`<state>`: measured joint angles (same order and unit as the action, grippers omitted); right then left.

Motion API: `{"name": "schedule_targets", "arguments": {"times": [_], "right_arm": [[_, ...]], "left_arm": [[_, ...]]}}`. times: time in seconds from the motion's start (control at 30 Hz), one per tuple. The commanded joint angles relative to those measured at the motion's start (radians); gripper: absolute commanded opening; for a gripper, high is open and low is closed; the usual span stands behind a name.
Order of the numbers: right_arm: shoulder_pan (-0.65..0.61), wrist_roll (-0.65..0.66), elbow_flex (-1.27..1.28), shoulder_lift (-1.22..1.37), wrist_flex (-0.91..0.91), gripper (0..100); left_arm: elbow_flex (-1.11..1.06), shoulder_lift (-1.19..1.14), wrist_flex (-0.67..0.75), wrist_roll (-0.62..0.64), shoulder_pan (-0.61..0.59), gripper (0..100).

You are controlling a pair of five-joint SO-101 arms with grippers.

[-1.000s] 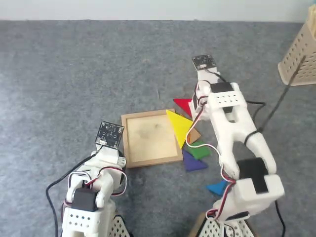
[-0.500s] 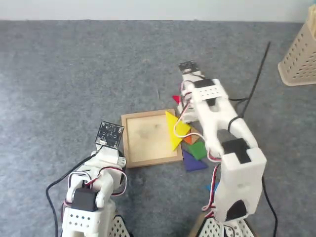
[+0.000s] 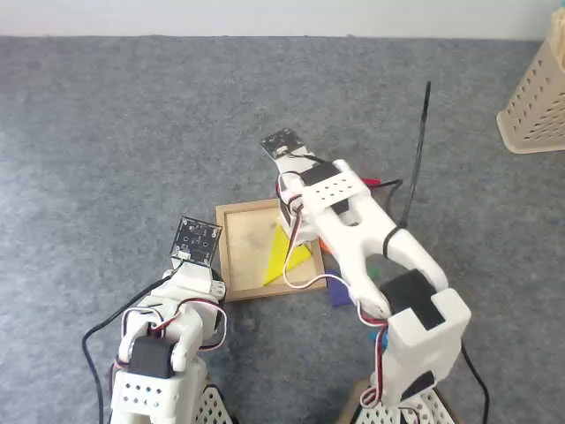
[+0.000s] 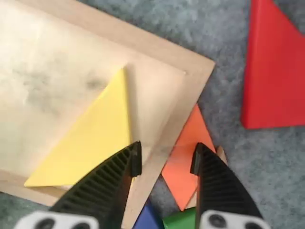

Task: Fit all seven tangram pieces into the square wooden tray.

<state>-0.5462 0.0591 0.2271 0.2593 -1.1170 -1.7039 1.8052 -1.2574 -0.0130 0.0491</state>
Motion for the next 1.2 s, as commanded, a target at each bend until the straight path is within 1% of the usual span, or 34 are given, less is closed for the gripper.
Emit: {"name": "schedule_targets", "arguments": {"times": [0.0,0.23,0.33,0.4,0.6,0.7,0.77,0.97,1.03,1.17], "right_arm": [[-0.027,-0.002,-0.002,-0.065,0.018,17.7],[-0.094,0.0,0.026,-0.035,0.064,17.7],[-0.101,0.0,0.025,-0.031,0.065,17.7],[-0.079,-0.006,0.021,-0.031,0.065,17.7],[0.056,-0.002,0.025,-0.007,0.079,17.7],[0.097,0.002,0.023,0.028,0.077,17.7],[0.125,0.032,0.025,0.045,0.076,17.4],[0.228,0.051,0.018,0.05,0.022,17.5],[0.225,0.049,0.005,0.042,0.021,17.7],[0.145,0.038,0.008,-0.058,0.021,17.7]], "left_arm": [[0.019,0.021,-0.006,0.008,0.006,1],[0.019,0.021,-0.006,0.008,0.006,1],[0.019,0.021,-0.006,0.008,0.006,1],[0.019,0.021,-0.006,0.008,0.006,1],[0.019,0.021,-0.006,0.008,0.006,1],[0.019,0.021,-0.006,0.008,0.006,1],[0.019,0.021,-0.006,0.008,0.006,1],[0.019,0.021,-0.006,0.008,0.006,1],[0.019,0.021,-0.006,0.008,0.006,1],[0.019,0.021,-0.006,0.008,0.006,1]]}}
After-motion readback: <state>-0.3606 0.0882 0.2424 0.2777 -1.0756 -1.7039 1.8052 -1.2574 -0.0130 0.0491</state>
